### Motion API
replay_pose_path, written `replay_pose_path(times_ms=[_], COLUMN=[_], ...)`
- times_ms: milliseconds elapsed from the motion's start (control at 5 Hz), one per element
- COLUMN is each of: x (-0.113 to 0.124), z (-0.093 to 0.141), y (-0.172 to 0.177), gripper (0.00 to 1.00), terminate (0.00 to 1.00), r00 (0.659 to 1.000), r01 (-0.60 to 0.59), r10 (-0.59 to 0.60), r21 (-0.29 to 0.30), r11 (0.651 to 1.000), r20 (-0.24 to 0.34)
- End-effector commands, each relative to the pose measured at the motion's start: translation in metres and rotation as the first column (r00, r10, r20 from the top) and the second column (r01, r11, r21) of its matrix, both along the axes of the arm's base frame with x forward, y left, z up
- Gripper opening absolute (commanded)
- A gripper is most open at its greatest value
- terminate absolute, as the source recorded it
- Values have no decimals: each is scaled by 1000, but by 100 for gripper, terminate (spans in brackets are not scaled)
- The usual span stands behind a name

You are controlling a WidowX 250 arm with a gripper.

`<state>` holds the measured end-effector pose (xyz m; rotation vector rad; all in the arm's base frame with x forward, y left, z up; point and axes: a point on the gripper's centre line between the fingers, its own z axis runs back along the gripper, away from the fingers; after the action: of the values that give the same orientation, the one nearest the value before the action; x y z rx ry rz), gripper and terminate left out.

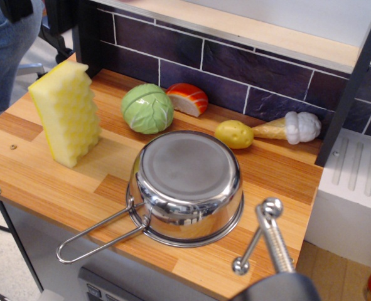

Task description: Wipe pot with sponge

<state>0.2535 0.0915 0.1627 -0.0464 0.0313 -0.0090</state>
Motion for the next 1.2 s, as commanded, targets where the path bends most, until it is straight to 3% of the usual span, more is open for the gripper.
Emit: replay_pose_path(times_ms=[0,400,1000], x=[5,8,9], z=[-27,-47,-76], y=[6,9,1], gripper=[100,100,100], terminate=[0,0,0], r00=[993,992,996], r01=[-93,-72,-70], r10=[90,63,61], r21=[38,77,130], r11=[995,994,989], r20=[79,107,72])
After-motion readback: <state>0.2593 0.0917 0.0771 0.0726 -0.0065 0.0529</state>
